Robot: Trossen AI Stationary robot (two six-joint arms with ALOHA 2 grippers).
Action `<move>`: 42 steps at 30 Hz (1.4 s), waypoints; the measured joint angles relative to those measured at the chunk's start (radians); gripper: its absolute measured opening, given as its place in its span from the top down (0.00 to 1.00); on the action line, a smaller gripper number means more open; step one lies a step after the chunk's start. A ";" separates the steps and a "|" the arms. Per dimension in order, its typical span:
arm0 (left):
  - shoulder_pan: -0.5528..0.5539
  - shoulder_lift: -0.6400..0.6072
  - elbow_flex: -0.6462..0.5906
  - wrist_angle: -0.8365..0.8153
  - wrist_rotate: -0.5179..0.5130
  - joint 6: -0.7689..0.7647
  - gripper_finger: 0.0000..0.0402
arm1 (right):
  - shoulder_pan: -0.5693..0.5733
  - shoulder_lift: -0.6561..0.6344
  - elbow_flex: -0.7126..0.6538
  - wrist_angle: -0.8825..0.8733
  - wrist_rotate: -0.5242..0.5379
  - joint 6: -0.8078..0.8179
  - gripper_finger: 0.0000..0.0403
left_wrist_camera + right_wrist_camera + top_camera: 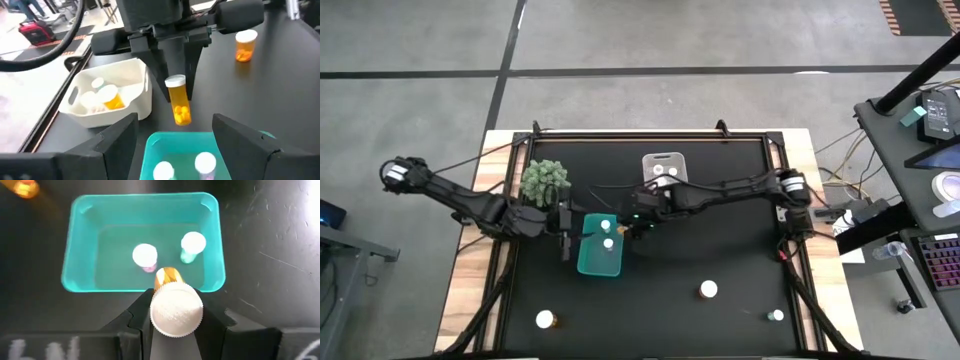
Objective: Pick and place medicine bottles into bin by pill shape (circle, oval)
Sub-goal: Put the top right orange pill bottle into the green bin
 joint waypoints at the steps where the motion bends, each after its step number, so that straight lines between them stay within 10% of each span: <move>1: 0.000 -0.016 -0.016 0.005 -0.005 0.003 0.40 | -0.005 0.023 0.032 -0.028 0.000 -0.005 0.75; 16: 0.000 -0.170 -0.085 0.022 -0.019 0.003 0.40 | -0.046 0.303 0.430 -0.311 -0.041 -0.094 0.75; 42: 0.000 -0.139 -0.086 0.042 -0.018 0.012 0.40 | -0.052 0.384 0.452 -0.318 -0.049 -0.145 0.73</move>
